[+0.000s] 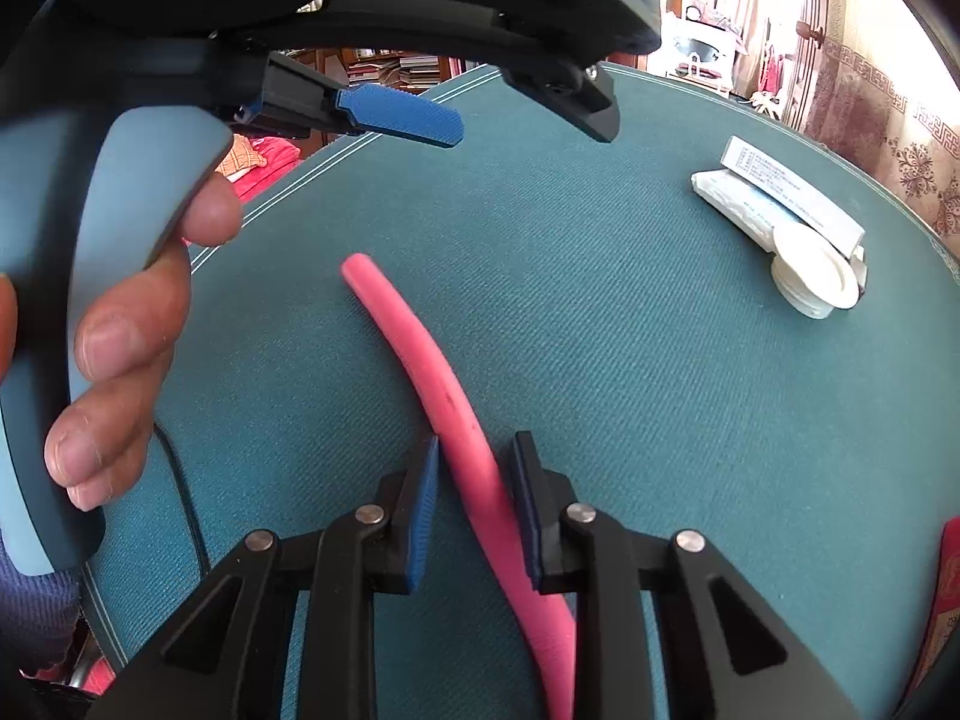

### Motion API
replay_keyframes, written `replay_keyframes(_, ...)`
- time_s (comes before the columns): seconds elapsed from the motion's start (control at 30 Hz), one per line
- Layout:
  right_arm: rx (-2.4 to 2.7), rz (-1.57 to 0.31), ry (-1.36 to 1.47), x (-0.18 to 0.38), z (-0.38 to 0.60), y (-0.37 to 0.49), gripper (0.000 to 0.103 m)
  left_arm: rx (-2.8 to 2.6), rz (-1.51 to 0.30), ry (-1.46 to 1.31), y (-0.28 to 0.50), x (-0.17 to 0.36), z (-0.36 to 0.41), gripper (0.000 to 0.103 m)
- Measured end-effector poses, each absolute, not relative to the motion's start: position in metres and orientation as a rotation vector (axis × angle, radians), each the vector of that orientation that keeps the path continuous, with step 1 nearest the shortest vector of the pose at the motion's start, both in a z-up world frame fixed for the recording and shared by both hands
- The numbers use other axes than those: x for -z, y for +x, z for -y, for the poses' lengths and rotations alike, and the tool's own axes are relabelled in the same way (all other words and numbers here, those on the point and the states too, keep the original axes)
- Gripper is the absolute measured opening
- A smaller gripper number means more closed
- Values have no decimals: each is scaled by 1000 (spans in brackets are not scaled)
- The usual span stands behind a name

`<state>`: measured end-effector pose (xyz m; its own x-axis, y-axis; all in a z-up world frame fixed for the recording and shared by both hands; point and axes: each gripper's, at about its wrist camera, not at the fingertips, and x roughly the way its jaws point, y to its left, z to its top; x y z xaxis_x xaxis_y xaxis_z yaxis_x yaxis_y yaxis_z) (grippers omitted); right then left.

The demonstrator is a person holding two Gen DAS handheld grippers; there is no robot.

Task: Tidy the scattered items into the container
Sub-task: 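Move the right tool to the pink foam strip on the table and close on it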

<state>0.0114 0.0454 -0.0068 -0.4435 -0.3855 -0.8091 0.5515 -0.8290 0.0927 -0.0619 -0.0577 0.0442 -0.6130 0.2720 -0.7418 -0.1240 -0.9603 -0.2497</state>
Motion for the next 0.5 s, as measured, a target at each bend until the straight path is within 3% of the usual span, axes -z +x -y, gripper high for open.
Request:
replay_keyframes(0.1, 2302, -194, 1226, 6, -64, 11, 17, -2614, 234, -1252, -65, -45, 50, 69)
replay_keyframes(0.5, 2570, 57, 1346, -1, -184, 18, 16, -2486, 167, -1278, -87, -34, -25, 69)
